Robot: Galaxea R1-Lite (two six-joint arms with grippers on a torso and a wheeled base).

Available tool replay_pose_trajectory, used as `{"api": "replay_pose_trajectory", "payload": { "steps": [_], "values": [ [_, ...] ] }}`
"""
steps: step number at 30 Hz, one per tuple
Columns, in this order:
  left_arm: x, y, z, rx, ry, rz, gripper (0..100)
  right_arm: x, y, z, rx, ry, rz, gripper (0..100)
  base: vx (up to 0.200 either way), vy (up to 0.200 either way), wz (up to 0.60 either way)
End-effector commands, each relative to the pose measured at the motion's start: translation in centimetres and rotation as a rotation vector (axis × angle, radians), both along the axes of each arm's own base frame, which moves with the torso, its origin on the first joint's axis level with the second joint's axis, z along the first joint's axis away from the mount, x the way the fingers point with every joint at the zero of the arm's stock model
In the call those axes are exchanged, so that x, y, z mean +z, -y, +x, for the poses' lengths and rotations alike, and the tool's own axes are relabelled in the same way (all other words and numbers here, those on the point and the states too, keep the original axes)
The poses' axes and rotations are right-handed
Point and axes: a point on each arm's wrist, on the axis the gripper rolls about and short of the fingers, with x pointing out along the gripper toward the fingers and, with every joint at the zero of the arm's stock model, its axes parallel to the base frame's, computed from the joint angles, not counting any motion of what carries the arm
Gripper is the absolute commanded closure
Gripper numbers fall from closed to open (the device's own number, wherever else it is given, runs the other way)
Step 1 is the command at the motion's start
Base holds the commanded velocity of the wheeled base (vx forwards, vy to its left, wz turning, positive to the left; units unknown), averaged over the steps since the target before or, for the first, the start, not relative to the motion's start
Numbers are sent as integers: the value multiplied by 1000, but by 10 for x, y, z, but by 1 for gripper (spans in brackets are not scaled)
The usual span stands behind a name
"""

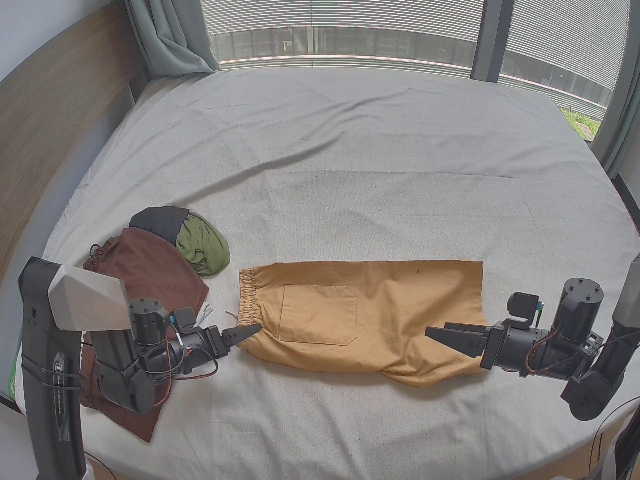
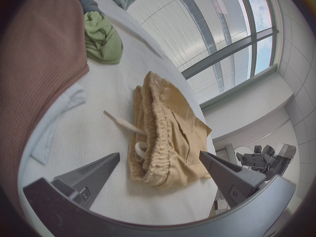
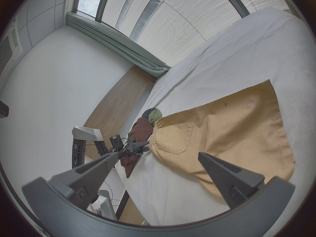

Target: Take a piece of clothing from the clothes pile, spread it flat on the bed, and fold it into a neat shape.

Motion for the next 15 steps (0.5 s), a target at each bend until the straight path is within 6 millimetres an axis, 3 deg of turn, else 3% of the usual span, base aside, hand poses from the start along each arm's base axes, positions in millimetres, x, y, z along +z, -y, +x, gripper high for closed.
{"api": "replay_pose_trajectory", "payload": {
  "steps": [1, 8, 15],
  "values": [
    [-14, 6, -5, -20, -43, 14, 0, -3, -1, 0, 5, -13, -5, 0, 0, 0, 0],
    [-14, 21, -2, -55, -32, 6, 0, -5, -2, 0, 8, -19, -7, 0, 0, 0, 0],
    [-6, 35, 15, 45, -38, -76, 0, -7, -2, 1, 8, -28, -10, 0, 0, 0, 0]
  ]
}}
